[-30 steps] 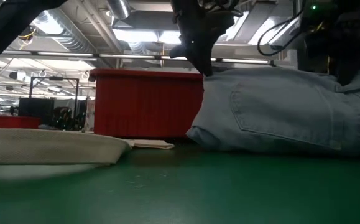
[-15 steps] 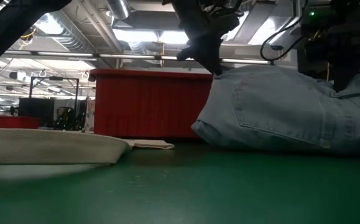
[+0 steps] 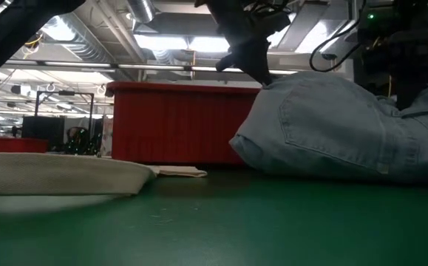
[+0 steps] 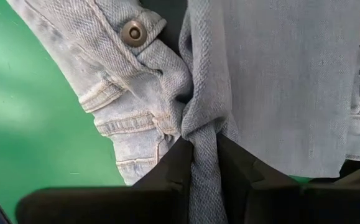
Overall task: Fold laundry
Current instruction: Fold the light blue pants
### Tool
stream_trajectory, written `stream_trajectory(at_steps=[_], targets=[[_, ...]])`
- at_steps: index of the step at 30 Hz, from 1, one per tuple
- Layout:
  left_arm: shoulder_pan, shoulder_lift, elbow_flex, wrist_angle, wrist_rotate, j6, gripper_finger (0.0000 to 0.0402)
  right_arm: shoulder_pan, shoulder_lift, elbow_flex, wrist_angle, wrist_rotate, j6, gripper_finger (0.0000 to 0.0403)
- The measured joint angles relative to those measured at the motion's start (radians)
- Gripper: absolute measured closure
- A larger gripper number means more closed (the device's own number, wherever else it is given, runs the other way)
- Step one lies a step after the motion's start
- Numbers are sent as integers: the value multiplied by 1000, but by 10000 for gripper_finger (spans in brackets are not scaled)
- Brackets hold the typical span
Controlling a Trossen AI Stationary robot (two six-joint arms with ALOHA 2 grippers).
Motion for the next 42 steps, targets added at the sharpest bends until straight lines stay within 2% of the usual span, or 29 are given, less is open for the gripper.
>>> stream_trajectory(at_steps=[8,20,25,29,42], targets=[[6,35,0,37,-50,-2,392,1,0,0,3,173,0,352],[28,120,0,143,-62,-1,392,1,0,-5,10,320,0,352],[38,120,1,153,-137,-2,391,1,0,-69,27,403,33,352],[45,121,1,186,-144,-2,391,1,0,-120,48,401,67,352],[48,188,0,248,-194,-1,391,1,0,-124,32,401,79,352]])
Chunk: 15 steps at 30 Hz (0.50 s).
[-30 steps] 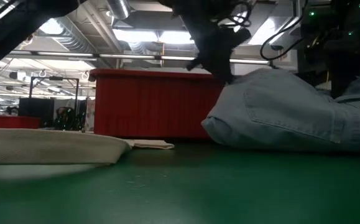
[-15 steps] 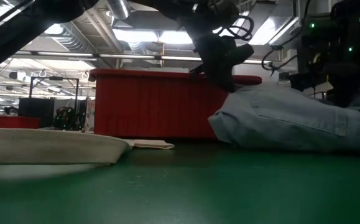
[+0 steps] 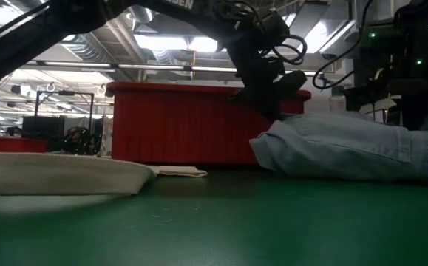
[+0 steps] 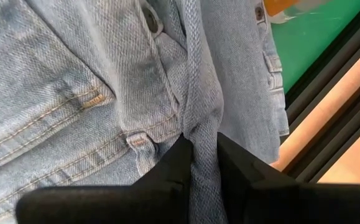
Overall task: Fold laundry
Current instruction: Fold the light blue pants
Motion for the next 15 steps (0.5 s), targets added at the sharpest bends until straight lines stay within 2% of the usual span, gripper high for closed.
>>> stream_trajectory(at_steps=[6,15], targets=[[0,13,0,38,-17,6,382,0,0,0,-3,1,0,346],[4,13,0,62,-121,9,309,0,0,0,-1,1,0,337]])
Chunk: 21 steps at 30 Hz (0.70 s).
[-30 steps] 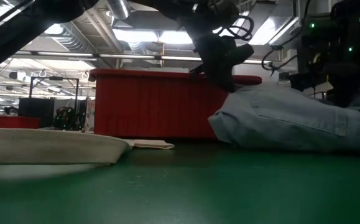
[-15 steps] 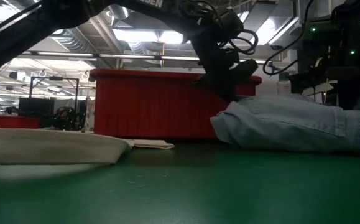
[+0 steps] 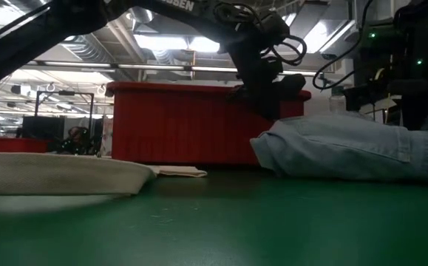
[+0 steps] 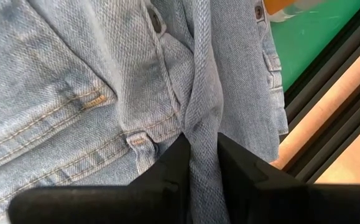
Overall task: Fold laundry
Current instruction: Fold the light blue pants
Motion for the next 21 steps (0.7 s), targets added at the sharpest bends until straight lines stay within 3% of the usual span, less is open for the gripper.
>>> stream_trajectory(at_steps=[9,21], targets=[[5,-11,6,-2,7,41,258,0,0,0,1,0,0,336],[-29,-19,158,-14,182,246,274,0,0,0,1,0,0,335]])
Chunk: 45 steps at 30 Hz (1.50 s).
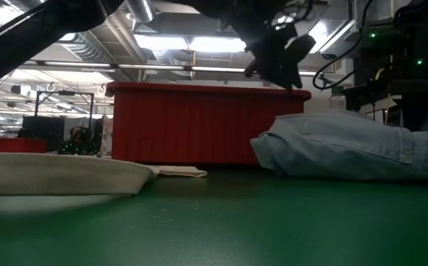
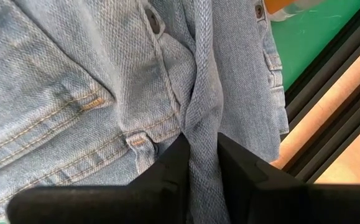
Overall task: Fold laundry
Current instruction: Fold the light blue pants
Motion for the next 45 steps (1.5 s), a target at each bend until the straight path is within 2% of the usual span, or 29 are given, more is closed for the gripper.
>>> stream_trajectory(at_steps=[4,8,14,17,20,28,31,41,45], targets=[[-14,-10,29,-33,13,55,282,0,0,0,0,0,0,318],[-25,-19,27,-105,28,67,288,-1,0,0,-3,5,0,278],[-58,-16,15,-260,189,66,288,-1,0,0,-3,6,1,229],[-83,-13,-40,-266,217,66,288,0,0,0,-2,5,1,221],[-105,-11,-120,-193,213,67,288,0,0,0,-2,4,1,219],[-108,-11,-332,212,130,23,288,0,0,0,1,-11,-3,219],[-94,-11,-390,303,130,-4,288,0,0,0,1,-11,-4,219],[-58,-18,-597,366,165,-132,289,0,0,0,1,-23,-10,219],[-64,-21,-629,363,188,-167,289,0,0,0,6,-78,-51,219]])
